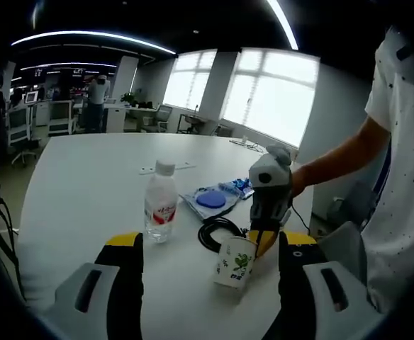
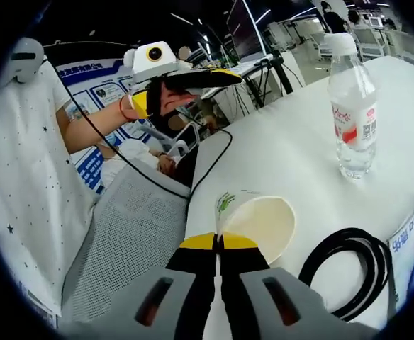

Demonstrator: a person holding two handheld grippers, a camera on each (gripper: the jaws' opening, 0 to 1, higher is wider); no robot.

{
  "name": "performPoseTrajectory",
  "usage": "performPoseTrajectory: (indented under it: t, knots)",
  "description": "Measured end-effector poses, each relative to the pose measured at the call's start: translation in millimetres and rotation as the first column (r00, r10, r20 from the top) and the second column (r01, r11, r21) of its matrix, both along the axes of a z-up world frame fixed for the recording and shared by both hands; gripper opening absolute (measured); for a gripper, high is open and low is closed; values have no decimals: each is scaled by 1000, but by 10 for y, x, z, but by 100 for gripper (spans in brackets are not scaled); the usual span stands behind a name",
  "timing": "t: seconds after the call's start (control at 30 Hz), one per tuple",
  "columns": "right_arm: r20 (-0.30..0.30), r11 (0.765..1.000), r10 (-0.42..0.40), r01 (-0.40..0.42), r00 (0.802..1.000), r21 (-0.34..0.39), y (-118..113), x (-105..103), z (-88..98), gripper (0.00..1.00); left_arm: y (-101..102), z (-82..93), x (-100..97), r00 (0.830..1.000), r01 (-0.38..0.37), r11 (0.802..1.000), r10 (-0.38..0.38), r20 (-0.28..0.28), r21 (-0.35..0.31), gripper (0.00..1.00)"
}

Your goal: Arrange the tabletop items into an orderly group along one side of the table until the central work area is clear of visible clutter.

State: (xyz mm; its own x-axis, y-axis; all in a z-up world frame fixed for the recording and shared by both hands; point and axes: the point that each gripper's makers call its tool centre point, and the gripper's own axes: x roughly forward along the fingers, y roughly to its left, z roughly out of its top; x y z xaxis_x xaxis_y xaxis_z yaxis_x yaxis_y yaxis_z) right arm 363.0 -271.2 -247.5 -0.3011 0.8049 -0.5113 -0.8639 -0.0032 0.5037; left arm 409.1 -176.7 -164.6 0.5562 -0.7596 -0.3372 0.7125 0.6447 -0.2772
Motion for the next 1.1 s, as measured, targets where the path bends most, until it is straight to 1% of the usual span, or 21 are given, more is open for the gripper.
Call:
performPoseTrajectory:
  t: [0.1,0.23,0.3,0.33,0.4,0.5,0.53,0.63,0.67,0.7,0.77,0.87,0.9,0.93,0.97,1.0,1.07,1.1]
  knots:
    - [49,1000,2,-1,999,-12,-42,89,82,0,-9,7,-6,1000,2,1000,-2,4,-1,80]
    - [134,999,16,-10,991,-48,-126,274,168,0,-7,20,-10,1000,-1,1000,2,10,-6,80]
    - [157,998,24,-15,987,-61,-149,345,232,0,-4,28,-10,1000,-4,1000,4,13,-9,80]
    - [185,996,39,-24,982,-82,-173,396,255,0,-3,28,-12,1000,-4,1000,4,14,-8,80]
    - [221,994,60,-38,974,-102,-196,456,286,0,1,34,-13,1000,-5,1000,5,16,-10,80]
    - [257,989,88,-53,962,-138,-236,554,329,0,0,40,-16,1000,-7,1000,8,20,-11,79]
    - [284,986,99,-56,954,-155,-251,610,344,0,0,42,-16,1000,-8,1000,8,20,-11,79]
    - [302,980,122,-67,946,-186,-266,679,378,0,-5,57,-12,1000,-11,1000,11,25,-19,79]
    - [314,978,134,-75,940,-195,-269,701,386,0,-8,62,-12,1000,-11,1000,11,26,-21,79]
    - [336,973,156,-85,929,-217,-284,745,386,0,-12,67,-12,1000,-11,1000,11,28,-22,79]
    - [359,964,185,-98,915,-247,-298,810,388,0,-17,71,-14,1000,-11,1000,12,29,-22,79]
    - [371,957,204,-105,906,-270,-290,883,395,0,-25,74,-20,999,-12,1000,12,31,-26,79]
    - [386,950,222,-110,895,-292,-304,933,385,0,-26,73,-21,999,-12,1000,12,31,-26,79]
    - [408,937,256,-121,876,-327,-328,992,362,0,-25,69,-21,999,-12,1000,13,30,-26,79]
    - [413,929,275,-131,868,-345,-340,1016,346,0,-25,65,-22,999,-13,1000,13,30,-26,79]
    - [412,928,278,-132,868,-348,-328,1030,338,0,-25,63,-25,999,-12,1000,13,30,-25,79]
    - [417,918,301,-142,857,-370,-326,1080,312,0,-24,59,-28,999,-14,1000,15,29,-28,79]
    - [428,908,324,-150,844,-391,-346,1112,294,0,-25,60,-30,999,-14,999,15,29,-29,79]
